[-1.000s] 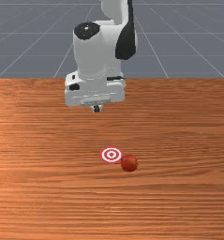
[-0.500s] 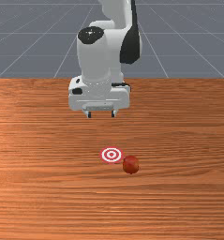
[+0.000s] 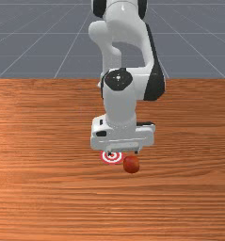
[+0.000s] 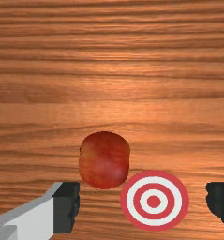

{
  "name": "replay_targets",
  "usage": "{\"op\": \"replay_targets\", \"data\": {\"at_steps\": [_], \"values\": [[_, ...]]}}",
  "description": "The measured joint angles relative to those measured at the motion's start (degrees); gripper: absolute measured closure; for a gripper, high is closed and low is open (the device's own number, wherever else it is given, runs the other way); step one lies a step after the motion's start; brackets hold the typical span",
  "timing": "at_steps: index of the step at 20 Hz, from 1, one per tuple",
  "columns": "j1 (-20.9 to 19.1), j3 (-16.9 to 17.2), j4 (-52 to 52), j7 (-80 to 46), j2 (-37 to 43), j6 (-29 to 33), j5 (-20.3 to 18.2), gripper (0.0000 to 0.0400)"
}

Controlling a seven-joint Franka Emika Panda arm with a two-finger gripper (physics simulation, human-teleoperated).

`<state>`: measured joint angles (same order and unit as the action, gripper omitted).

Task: Pick the apple to the marker

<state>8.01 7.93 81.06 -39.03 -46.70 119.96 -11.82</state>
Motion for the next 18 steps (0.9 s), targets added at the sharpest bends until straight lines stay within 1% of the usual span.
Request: {"op": "replay_targets", "data": {"at_steps": [4, 7, 9, 14, 18], "values": [[-0.9, -0.3, -11.2, -3.0, -9.5, -2.9, -0.8, 0.0000], [0.0, -0.6, -16.2, -5.1, -12.9, -8.5, -0.4, 0.0000], [0.8, -0.6, -17.0, -6.2, -13.5, -9.8, -0.1, 0.0000], [1.9, 0.2, -17.1, -8.5, -14.4, -9.2, 0.5, 0.0000], [3.1, 1.8, -15.9, -10.5, -14.7, -8.6, 2.1, 0.0000]]}}
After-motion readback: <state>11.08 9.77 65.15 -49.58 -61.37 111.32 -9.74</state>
